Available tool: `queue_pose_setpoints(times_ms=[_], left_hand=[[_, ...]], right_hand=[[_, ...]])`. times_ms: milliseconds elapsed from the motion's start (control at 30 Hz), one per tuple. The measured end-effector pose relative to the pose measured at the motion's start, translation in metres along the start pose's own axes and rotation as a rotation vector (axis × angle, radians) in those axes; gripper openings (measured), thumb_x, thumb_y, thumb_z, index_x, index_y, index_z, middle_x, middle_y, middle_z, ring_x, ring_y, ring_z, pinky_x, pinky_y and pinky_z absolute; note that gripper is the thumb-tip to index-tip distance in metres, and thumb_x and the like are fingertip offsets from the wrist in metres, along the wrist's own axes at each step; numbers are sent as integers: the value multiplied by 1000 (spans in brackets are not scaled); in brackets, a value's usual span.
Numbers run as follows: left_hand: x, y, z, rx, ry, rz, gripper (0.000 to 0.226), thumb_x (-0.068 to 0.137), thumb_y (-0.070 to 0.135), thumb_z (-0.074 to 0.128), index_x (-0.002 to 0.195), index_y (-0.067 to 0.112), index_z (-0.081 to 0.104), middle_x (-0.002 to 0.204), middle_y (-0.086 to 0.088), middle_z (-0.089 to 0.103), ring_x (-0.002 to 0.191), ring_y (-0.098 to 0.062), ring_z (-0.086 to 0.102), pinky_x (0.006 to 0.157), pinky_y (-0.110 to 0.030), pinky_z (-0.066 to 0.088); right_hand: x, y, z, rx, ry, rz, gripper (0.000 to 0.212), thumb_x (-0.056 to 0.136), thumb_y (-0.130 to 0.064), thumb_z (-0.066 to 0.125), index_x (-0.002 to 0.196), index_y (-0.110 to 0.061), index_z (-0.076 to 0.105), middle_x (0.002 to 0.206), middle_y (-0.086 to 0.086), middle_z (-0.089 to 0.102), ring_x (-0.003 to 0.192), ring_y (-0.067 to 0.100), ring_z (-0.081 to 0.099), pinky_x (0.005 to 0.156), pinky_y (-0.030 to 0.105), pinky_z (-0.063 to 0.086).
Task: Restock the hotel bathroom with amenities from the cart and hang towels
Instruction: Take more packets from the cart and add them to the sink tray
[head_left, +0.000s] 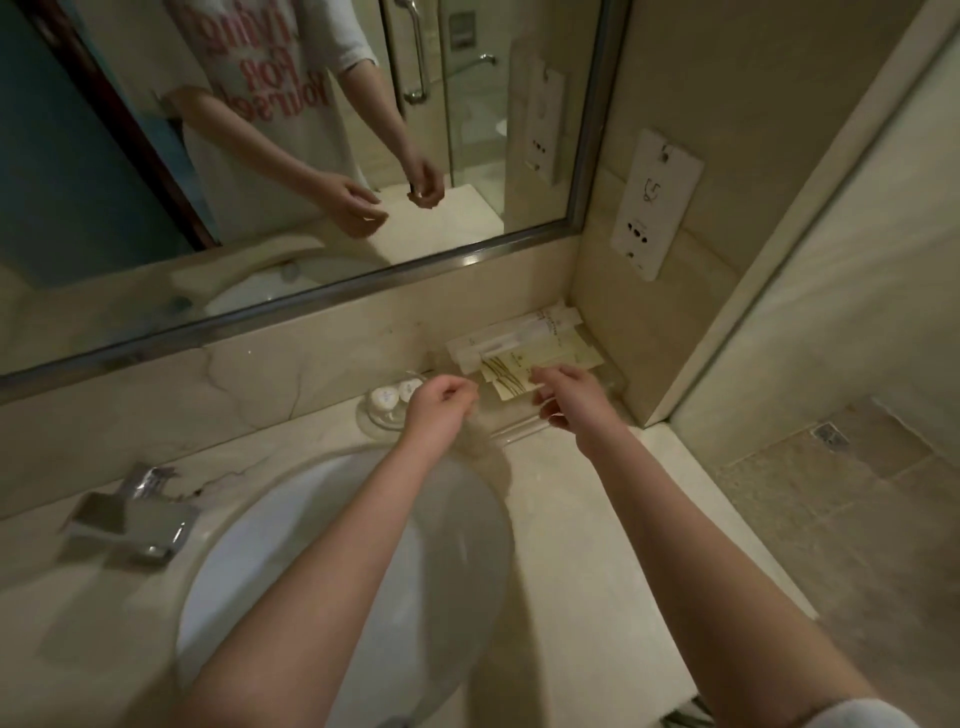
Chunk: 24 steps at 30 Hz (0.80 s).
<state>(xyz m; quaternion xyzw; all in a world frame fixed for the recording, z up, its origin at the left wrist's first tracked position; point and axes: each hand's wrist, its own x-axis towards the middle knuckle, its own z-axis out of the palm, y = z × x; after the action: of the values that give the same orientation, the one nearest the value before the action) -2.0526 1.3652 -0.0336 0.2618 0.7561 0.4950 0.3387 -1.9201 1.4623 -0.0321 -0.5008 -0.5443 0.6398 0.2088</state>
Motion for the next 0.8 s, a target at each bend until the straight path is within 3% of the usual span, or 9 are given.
queue_pose_setpoints(times_ms=[200, 367, 633, 800], left_hand=[[-49, -1, -38, -105, -117, 32, 8, 89, 9, 54, 87, 13, 61, 76, 2, 61, 63, -4, 54, 49, -5, 40], [-82, 0, -40, -148, -296, 77, 12, 91, 10, 54, 82, 14, 60, 76, 1, 60, 68, -7, 52, 50, -8, 41], [-166, 29, 47, -108, -664, 166, 8, 92, 18, 54, 92, 12, 60, 82, 3, 63, 70, -4, 56, 60, -16, 41], [-245, 35, 119, -28, -934, 222, 17, 93, 12, 53, 77, 19, 56, 77, 2, 61, 59, 2, 56, 48, -6, 39]], right_hand=[[-68, 8, 18, 86, 60, -24, 14, 90, -27, 59, 89, -12, 61, 68, 2, 57, 53, 13, 49, 54, 23, 38], [-125, 20, 14, 151, 220, -50, 11, 89, -22, 59, 88, -11, 62, 64, 2, 55, 49, 11, 47, 56, 24, 37], [-237, 54, -60, 330, 610, -89, 13, 90, -14, 56, 77, -13, 60, 56, 1, 53, 40, 7, 45, 48, 19, 34], [-323, 95, -116, 455, 875, -114, 17, 90, -12, 57, 74, -14, 59, 46, -6, 52, 38, 6, 43, 47, 20, 32]])
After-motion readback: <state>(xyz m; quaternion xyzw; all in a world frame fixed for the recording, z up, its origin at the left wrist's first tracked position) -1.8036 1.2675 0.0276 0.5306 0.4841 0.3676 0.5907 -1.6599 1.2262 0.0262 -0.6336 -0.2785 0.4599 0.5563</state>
